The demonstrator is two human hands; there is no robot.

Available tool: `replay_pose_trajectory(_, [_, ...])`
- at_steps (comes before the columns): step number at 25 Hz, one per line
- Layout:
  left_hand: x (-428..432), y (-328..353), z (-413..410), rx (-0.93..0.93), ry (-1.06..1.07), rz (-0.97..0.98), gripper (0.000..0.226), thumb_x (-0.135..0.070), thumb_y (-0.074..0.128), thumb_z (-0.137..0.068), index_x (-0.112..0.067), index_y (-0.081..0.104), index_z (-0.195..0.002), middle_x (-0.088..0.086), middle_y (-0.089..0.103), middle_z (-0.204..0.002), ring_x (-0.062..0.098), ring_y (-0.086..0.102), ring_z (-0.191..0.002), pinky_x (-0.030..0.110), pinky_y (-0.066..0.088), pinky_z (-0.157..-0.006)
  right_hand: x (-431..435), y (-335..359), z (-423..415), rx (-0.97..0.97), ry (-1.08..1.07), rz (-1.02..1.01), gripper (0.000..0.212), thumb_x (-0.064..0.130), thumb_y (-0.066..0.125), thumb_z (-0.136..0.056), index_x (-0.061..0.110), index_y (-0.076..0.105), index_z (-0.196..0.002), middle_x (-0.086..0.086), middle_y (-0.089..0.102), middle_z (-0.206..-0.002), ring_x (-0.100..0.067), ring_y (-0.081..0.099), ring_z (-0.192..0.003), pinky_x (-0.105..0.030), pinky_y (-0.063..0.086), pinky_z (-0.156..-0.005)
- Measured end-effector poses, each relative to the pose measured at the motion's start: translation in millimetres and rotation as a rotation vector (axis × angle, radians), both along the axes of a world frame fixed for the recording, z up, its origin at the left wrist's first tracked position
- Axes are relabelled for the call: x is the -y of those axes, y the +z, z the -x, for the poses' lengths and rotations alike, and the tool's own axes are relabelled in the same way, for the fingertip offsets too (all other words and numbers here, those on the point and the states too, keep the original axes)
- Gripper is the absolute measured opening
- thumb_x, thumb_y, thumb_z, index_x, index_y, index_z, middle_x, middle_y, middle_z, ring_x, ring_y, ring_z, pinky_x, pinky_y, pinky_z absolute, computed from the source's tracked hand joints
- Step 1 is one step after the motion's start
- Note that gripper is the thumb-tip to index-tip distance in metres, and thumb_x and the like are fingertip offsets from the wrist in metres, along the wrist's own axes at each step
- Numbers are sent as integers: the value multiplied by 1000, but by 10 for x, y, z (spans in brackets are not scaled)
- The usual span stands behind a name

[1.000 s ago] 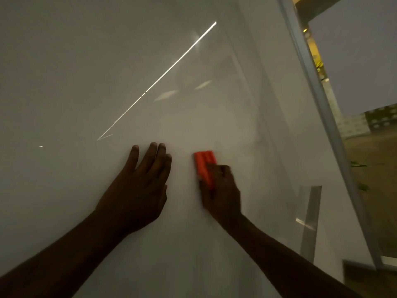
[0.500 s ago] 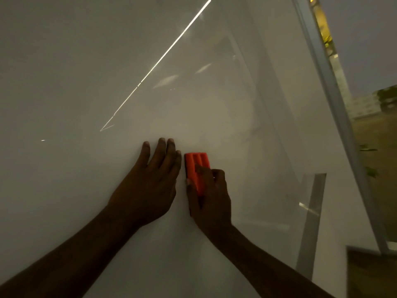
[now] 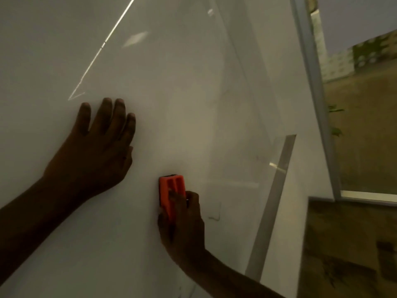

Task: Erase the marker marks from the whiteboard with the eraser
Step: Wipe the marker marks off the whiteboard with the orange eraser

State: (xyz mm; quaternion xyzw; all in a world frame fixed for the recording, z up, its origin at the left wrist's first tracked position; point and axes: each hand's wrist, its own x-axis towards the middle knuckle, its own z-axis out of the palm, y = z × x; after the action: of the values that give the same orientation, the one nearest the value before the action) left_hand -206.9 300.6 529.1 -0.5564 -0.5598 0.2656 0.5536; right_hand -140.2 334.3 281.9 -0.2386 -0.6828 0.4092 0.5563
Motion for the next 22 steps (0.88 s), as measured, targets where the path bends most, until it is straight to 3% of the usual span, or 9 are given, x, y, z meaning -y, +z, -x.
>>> replay_pose_trajectory(3, [-3,-32,33,14,-5,-1,68,-34,31,-99,9,31,-151,38,22,-157,56,20,-144,68,13,-115,-343,-613,17,81,-112,-16,61,61,35,-96,18,50,-137,-3,49,-121,-16,58,-91,-24,53,-68])
replay_pose_trajectory(7, [-73,-383,7,76,-56,95,67,-33,35,-96,9,39,-148,38,28,-155,55,26,-144,69,15,-116,-1001,-1249,10,150,-279,612,69,65,32,-94,17,39,-143,-14,56,-114,-37,63,-96,-40,55,-77])
replay_pose_trajectory(9, [-201,-717,-6,80,-67,200,65,-31,37,-94,10,45,-144,38,35,-152,54,33,-141,70,21,-114,-973,-1090,68,167,-244,816,59,51,41,-99,19,33,-148,-19,54,-122,-41,60,-104,-48,53,-87])
replay_pose_trajectory(11, [-350,-949,-1,113,-44,242,65,-30,37,-93,10,44,-144,38,36,-152,54,33,-142,70,19,-115,-637,-843,124,92,-190,626,60,52,43,-98,20,33,-148,-10,52,-125,-30,61,-103,-44,55,-86])
replay_pose_trajectory(13, [-428,-1001,19,139,-38,252,66,-30,35,-93,11,42,-145,38,34,-152,54,31,-142,70,17,-115,-291,-752,37,32,-88,329,60,64,35,-96,24,38,-141,-3,50,-123,-15,61,-90,-30,59,-72])
replay_pose_trajectory(16, [-446,-1017,70,147,-51,253,67,-30,35,-94,11,40,-147,39,30,-154,55,28,-143,71,15,-115,-579,-1250,34,168,-114,149,58,64,30,-97,20,46,-133,-3,51,-119,-15,61,-87,-23,57,-66])
replay_pose_trajectory(17, [-453,-1027,74,143,-65,248,66,-30,36,-94,11,39,-146,39,29,-154,56,28,-143,71,15,-115,-777,-1420,36,179,-162,258,56,64,31,-97,22,45,-131,-3,53,-115,-19,63,-88,-25,56,-67])
replay_pose_trajectory(20, [-464,-1042,49,146,-74,249,67,-31,32,-95,13,40,-145,41,30,-152,58,29,-140,73,16,-112,-1138,-1627,28,193,-212,889,55,54,39,-98,19,36,-141,-13,56,-121,-35,62,-103,-42,55,-86])
replay_pose_trajectory(22, [-485,-1061,45,149,-70,240,68,-31,31,-94,13,40,-144,42,29,-152,59,28,-140,73,14,-112,-968,-1502,108,203,-151,968,57,49,41,-100,19,30,-147,-16,52,-131,-36,58,-112,-46,52,-95])
